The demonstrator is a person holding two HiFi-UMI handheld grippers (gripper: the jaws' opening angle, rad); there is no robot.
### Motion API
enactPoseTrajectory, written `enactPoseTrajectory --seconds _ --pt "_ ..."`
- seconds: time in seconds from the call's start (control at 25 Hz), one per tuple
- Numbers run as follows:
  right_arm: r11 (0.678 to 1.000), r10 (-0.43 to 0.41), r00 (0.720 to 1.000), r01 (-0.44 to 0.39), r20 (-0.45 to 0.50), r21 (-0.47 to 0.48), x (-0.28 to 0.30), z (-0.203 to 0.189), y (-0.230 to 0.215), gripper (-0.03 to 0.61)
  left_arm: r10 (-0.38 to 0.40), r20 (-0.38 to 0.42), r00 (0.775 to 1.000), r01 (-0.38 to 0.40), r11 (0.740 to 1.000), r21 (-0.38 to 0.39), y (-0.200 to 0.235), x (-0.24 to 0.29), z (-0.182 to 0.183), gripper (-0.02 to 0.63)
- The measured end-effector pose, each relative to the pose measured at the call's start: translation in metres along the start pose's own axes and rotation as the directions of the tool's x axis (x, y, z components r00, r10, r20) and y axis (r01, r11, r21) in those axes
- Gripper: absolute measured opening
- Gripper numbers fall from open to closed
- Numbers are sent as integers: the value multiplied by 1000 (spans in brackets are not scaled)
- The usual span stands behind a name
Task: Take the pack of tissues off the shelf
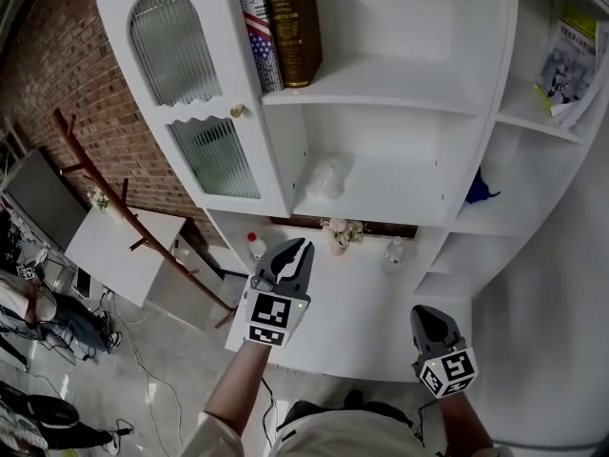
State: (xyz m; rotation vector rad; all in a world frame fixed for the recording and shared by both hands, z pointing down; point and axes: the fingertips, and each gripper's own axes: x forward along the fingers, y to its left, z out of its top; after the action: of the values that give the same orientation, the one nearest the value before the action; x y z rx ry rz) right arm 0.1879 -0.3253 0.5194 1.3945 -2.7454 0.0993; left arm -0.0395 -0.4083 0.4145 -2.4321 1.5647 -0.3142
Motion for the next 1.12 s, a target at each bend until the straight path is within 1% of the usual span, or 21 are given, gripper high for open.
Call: enactPoseTrajectory --seconds 0.12,0.24,0.32,0.44,0.56,0.68,0.76,0.84,0.96,1.12 --pt "1000 4 1000 -4 4 12 3 -1 -7 29 40 -15 999 -39 999 30 10 20 7 28" --pt "1000 6 1000 -6 11 14 6 -1 -10 29 44 -45 998 -43 999 27 19 37 7 28" --pt "1000 3 1000 -4 16 14 8 0 -12 29 29 -79 996 -28 999 16 23 51 2 65" --pt "1000 -6 1000 6 19 26 11 -2 -15 29 20 -126 992 -18 1000 14 30 72 -4 74" --pt "999 -18 1000 17 25 27 12 -1 -19 29 20 -172 985 -17 1000 19 35 94 -9 108" --pt "999 -29 999 28 30 37 13 1 -24 29 10 -231 973 -11 1000 -3 38 114 -19 169" --pt "999 -32 999 30 32 43 15 1 -27 29 17 -255 967 -22 1000 -17 39 125 -25 199" --pt "998 -31 999 29 32 47 17 1 -30 29 38 -267 963 -43 999 -15 41 136 -32 204" --pt "999 -24 999 22 31 46 20 0 -33 29 78 -295 952 -79 997 10 47 150 -43 204" --pt "999 -15 999 13 28 44 24 -1 -38 29 94 -343 935 -91 996 25 57 165 -52 204"
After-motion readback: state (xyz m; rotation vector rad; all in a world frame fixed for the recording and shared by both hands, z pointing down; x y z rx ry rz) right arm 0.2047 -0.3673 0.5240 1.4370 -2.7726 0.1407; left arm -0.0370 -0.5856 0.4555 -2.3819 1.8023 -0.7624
